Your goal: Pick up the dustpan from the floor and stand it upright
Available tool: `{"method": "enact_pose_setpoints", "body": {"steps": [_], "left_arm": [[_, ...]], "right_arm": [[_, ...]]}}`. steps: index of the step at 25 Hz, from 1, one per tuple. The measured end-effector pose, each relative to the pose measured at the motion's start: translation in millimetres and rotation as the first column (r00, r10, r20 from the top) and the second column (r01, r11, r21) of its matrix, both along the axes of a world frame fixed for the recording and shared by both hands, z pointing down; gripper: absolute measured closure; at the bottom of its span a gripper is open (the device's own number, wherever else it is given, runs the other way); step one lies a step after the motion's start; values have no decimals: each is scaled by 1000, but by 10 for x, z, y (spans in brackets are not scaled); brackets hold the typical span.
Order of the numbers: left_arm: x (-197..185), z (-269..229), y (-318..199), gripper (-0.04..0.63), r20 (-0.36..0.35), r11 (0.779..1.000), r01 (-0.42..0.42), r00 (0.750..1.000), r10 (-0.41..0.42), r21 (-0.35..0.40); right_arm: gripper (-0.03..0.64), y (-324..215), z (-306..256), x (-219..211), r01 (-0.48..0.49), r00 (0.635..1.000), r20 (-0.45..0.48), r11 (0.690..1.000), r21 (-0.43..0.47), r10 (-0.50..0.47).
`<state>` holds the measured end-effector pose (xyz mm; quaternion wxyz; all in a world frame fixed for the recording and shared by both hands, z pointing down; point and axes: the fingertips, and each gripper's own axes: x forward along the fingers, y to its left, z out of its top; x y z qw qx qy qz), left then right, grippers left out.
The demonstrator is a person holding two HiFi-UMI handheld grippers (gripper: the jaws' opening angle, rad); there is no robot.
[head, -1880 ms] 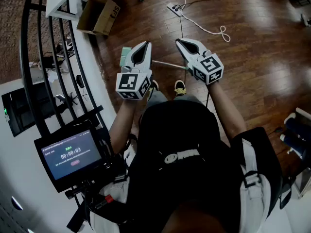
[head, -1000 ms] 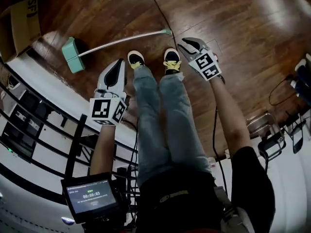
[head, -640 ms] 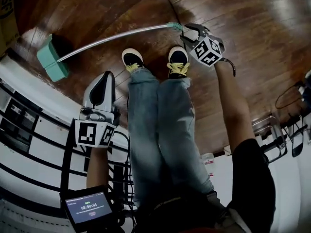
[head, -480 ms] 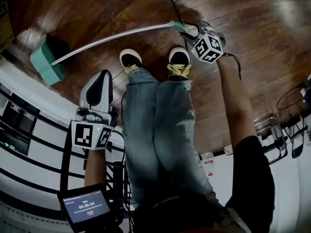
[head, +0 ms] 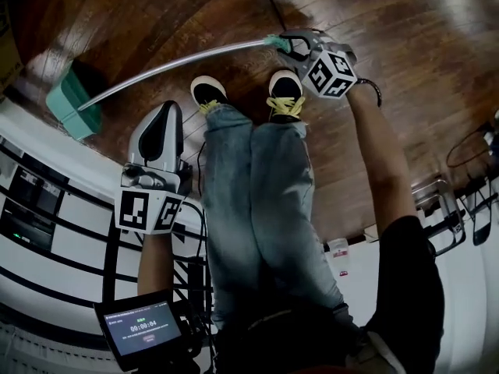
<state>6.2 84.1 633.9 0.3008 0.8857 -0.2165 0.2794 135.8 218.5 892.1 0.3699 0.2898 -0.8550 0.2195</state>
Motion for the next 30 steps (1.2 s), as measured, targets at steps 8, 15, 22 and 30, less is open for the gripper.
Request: {"method": "enact_pose_setpoints", "body": {"steps": [8,15,22,30], "left_arm": [[-68,-1472,-225,575,-99,996,74,993,-69,41],[-856,-2870,-744,575,-190,953,263,954,-234,150],[-2257,-3848,-1155,575,-285,862,459,874,-394,215],[-3242,-4167,-1278,575,-332,749,616,779,-532,244]], "right_arm": [[469,-681,-2195,-623,41,994,95,988,152,-56],[468,-1829,-3915,-1776,160,978,87,950,268,-189],[472,-2719,-5012,-3172,322,943,-27,890,323,-332],[477,-2817,-5524,-4176,531,844,-106,788,312,-526]]}}
